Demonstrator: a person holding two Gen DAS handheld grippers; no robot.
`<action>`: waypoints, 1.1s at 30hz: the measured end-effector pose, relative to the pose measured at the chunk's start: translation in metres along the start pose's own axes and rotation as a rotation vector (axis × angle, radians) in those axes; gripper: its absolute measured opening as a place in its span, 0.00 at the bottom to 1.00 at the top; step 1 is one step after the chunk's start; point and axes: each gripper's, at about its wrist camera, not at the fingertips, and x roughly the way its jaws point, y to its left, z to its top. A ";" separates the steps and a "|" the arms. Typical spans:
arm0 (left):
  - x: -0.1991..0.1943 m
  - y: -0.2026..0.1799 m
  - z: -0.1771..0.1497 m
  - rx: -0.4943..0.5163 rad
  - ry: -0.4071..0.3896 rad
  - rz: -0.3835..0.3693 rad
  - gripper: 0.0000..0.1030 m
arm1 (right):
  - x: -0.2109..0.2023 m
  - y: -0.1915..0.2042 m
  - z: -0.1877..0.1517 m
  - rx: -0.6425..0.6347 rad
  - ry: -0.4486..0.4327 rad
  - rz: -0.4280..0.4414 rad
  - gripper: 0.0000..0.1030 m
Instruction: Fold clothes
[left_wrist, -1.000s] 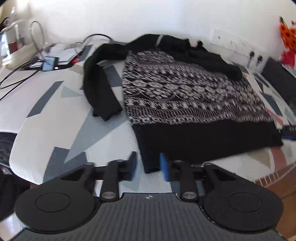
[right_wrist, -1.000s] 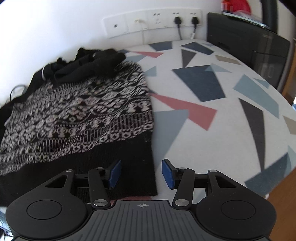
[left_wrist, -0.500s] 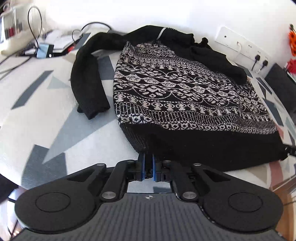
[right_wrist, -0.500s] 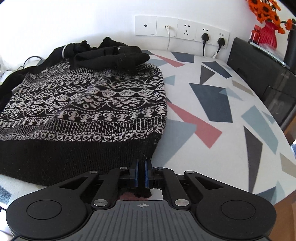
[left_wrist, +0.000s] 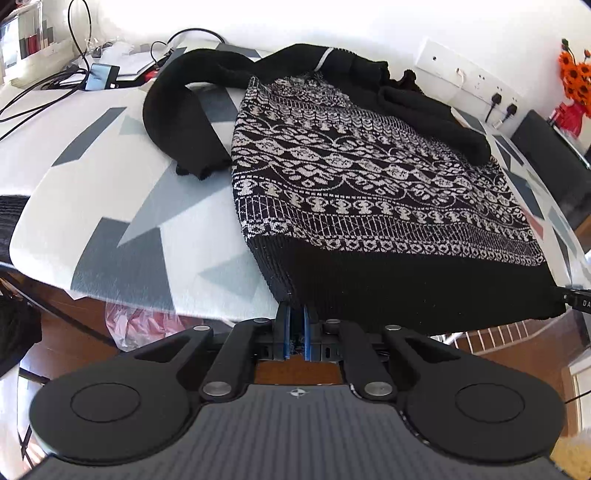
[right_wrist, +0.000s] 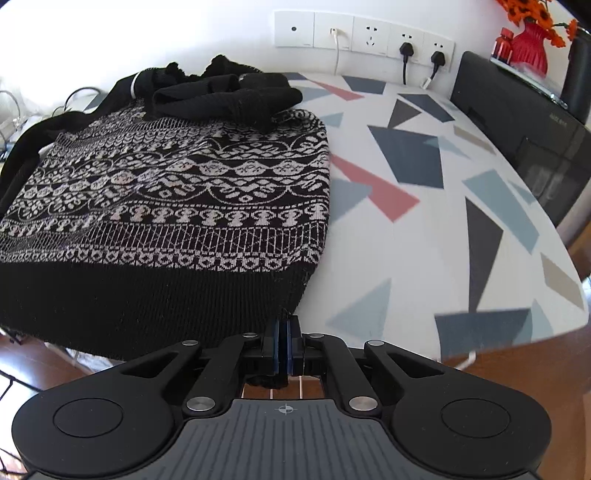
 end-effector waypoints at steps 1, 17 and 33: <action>0.002 0.002 0.001 -0.005 0.008 0.000 0.07 | 0.000 0.001 -0.003 -0.003 0.007 -0.001 0.03; -0.085 0.013 0.085 -0.036 -0.277 -0.031 0.50 | -0.084 0.013 0.080 0.146 -0.131 0.104 0.36; -0.132 -0.031 0.214 0.004 -0.610 -0.056 0.88 | -0.163 0.055 0.281 0.090 -0.580 0.193 0.50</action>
